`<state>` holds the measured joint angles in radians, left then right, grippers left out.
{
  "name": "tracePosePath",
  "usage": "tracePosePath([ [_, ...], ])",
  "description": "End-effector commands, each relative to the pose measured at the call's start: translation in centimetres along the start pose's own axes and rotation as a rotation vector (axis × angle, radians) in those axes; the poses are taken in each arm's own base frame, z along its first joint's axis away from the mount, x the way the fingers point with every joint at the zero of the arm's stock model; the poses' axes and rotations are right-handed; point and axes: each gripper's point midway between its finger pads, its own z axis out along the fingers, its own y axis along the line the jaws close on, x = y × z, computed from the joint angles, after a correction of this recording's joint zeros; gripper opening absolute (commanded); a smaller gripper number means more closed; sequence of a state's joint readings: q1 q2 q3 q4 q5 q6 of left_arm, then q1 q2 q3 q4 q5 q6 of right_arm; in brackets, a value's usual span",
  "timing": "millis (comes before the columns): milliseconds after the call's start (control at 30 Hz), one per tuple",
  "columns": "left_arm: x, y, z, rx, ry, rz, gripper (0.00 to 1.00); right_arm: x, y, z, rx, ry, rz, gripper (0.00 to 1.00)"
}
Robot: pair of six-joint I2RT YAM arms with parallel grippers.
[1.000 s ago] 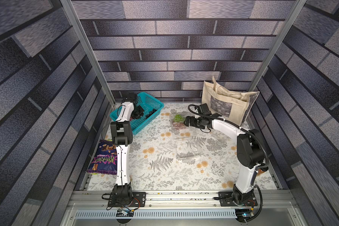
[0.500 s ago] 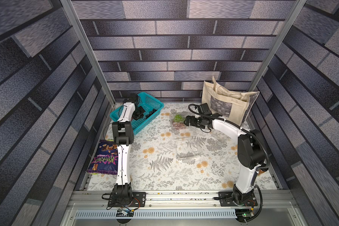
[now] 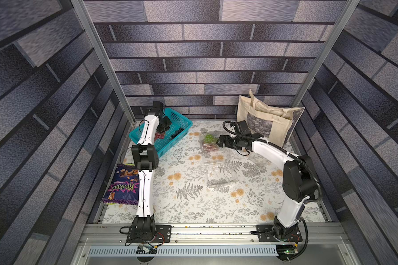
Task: Pack grapes into containers
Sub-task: Pick up the grape from the basket.
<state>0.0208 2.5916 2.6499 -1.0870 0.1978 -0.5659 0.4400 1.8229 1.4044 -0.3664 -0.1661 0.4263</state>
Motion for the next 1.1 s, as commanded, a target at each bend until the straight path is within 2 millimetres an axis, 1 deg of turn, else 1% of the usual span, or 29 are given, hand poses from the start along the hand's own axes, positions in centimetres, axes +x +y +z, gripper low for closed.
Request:
tracePosePath([
  [0,0.6,0.5,-1.3,-0.024,0.024,-0.007,0.52,-0.2,0.1,-0.8,-0.012,-0.017,-0.002,1.00],
  [33,1.1,1.0,-0.6,-0.040,0.046,-0.017,0.51,-0.2,0.1,-0.8,-0.012,-0.016,-0.002,1.00],
  [67,1.4,1.4,0.1,-0.058,0.060,-0.024,0.54,-0.2,0.0,-0.7,-0.011,-0.017,-0.003,1.00],
  [100,1.7,1.7,0.6,-0.072,0.068,-0.028,0.56,-0.2,0.0,-0.7,-0.010,-0.015,-0.002,1.00],
  [167,2.1,2.5,1.6,-0.095,0.083,-0.044,0.56,-0.1,0.0,-0.5,-0.011,-0.018,0.000,1.00],
  [333,1.8,3.0,3.1,-0.103,0.072,-0.099,0.52,0.2,-0.3,0.3,-0.014,-0.009,-0.001,1.00],
  [433,1.4,3.3,3.6,-0.109,0.055,-0.122,0.47,0.2,-0.5,0.7,-0.011,-0.006,-0.005,1.00],
  [667,0.1,4.2,4.1,-0.117,0.009,-0.167,0.45,-0.2,-0.2,0.7,-0.030,0.008,-0.011,1.00],
  [767,-0.5,4.3,4.5,-0.102,-0.009,-0.193,0.44,-0.4,0.2,0.8,-0.047,0.019,-0.009,1.00],
  [900,-1.2,4.6,4.9,-0.097,-0.033,-0.210,0.41,-1.2,0.9,0.5,-0.062,0.022,-0.001,1.00],
  [1067,-1.4,5.1,5.7,-0.090,-0.034,-0.235,0.39,-2.1,1.8,0.1,-0.076,0.031,-0.008,1.00],
])
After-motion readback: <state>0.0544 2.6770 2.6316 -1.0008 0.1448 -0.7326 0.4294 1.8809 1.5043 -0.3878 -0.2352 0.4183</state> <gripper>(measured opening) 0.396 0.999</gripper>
